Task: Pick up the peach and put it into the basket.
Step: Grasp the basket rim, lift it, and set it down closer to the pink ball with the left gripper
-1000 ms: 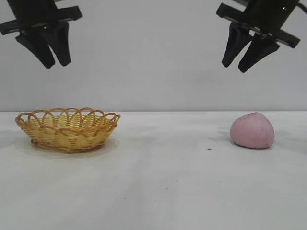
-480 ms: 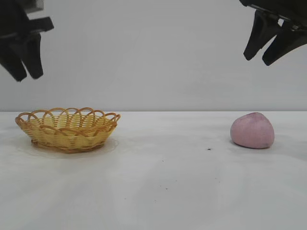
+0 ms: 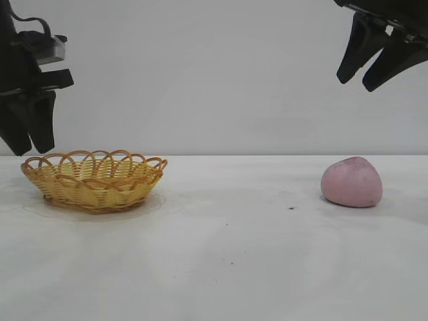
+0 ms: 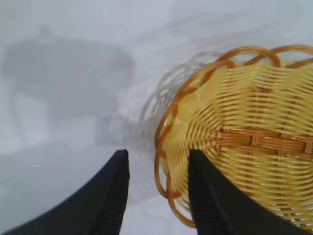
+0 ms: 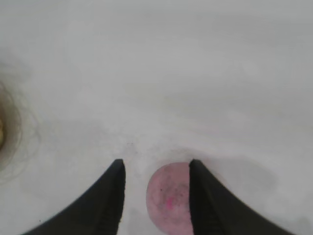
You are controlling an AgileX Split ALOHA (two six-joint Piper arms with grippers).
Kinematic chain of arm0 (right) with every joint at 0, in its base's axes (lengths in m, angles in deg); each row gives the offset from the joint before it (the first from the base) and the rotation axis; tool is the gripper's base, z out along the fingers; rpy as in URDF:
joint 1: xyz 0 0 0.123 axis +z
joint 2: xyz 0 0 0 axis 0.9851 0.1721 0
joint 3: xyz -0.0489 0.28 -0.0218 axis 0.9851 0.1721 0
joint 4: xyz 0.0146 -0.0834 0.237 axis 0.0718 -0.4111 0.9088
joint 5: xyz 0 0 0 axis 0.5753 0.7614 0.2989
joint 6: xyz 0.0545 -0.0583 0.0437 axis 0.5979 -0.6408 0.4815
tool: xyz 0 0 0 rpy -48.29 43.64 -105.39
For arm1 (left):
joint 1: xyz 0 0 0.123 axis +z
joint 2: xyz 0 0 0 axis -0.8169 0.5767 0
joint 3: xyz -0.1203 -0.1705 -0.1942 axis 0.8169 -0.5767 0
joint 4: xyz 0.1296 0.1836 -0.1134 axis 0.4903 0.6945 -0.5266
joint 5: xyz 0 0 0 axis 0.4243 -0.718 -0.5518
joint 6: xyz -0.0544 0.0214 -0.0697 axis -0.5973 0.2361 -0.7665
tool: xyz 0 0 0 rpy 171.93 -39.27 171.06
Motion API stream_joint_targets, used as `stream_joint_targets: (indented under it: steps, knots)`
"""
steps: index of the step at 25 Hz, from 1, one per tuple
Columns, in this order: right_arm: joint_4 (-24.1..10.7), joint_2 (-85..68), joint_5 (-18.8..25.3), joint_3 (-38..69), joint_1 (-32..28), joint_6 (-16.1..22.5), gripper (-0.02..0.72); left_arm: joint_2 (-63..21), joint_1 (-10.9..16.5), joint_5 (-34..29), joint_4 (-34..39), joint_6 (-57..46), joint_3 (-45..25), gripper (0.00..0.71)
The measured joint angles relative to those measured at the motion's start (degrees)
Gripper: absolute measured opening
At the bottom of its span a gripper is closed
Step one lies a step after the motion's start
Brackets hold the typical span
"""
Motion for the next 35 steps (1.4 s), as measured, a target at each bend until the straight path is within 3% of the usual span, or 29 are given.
stream_joint_targets:
  steps: [8,9,12,13,18,20,22,35]
  knots:
    - [1.09,0.00,0.17,0.00,0.00,-1.03,0.302,0.25,0.00,0.50,0.00,0.00,0.00,0.248]
    - [1.09,0.00,0.17,0.00,0.00,-1.07,0.302,0.51,0.00,0.54,0.00,0.00,0.00,0.179]
    - [1.09,0.00,0.17,0.00,0.00,-1.07,0.302,1.34,0.00,0.64,-0.11,0.00,0.00,0.177]
    - [1.09,0.00,0.17,0.00,0.00,-1.07,0.302,1.59,0.00,0.64,-0.21,0.00,0.00,0.136]
    - [1.09,0.00,0.17,0.00,0.00,-1.07,0.302,2.03,0.00,0.64,-0.85,0.00,0.00,0.150]
    - [1.09,0.00,0.17,0.00,0.00,-1.07,0.302,2.03,0.00,0.64,-1.44,0.06,0.00,0.054]
    - [1.09,0.00,0.17,0.00,0.00,-1.17,0.302,2.03,0.00,0.64,-1.86,0.13,0.00,0.000]
    - [1.09,0.00,0.17,0.00,0.00,-1.90,0.302,2.03,0.00,-2.65,-20.65,-0.53,0.00,0.000]
